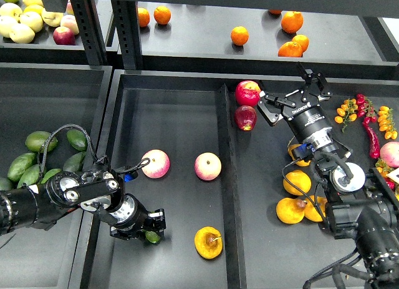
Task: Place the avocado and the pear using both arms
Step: 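Carry the avocado with the left gripper into the avocado bin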
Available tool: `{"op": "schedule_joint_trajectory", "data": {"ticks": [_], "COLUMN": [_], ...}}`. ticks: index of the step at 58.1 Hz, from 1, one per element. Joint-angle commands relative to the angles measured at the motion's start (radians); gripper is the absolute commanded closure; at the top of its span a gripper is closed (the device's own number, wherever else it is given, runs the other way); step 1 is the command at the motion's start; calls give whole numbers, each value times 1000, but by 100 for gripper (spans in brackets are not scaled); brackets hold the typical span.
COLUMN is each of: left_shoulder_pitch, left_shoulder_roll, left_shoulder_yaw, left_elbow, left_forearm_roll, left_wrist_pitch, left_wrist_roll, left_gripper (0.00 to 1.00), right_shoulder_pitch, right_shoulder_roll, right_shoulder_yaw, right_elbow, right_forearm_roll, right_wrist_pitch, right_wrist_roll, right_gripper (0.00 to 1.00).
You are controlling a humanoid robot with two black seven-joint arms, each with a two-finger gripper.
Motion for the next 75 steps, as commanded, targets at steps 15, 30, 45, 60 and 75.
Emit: {"op": "schedule_joint_trajectory", "data": {"ticks": [15, 30, 45, 60, 75], "left_shoulder_pitch": [-1, -42, -114, -136, -101], "left_shoulder_roll": [6, 46, 160, 333, 499], "left_shoulder_yaw": [-24, -45, -56, -108, -117], "left_elbow": [-10, -42, -95, -151, -214], "left_forearm_roll": [3, -13, -82, -115, -116], "left_wrist_pitch": [0, 0, 0, 0, 0], "left_wrist_roll": [0, 0, 0, 0, 0], "left_gripper": [59, 59, 59, 58, 57], "right_shoulder_pitch": [-15, -18, -18, -18, -12], "right_shoulder_roll": [0, 0, 0, 0, 0], "right_shoulder_yaw": [0, 0, 0, -2, -3], "right_elbow": [-1, -4, -6, -7, -9], "right_forearm_roll": [0, 0, 0, 1, 0], "right_wrist_pitch": [0, 0, 0, 0, 0], "right_wrist_roll": [0, 0, 0, 0, 0], "right_gripper": [1, 1, 1, 1, 1]}}
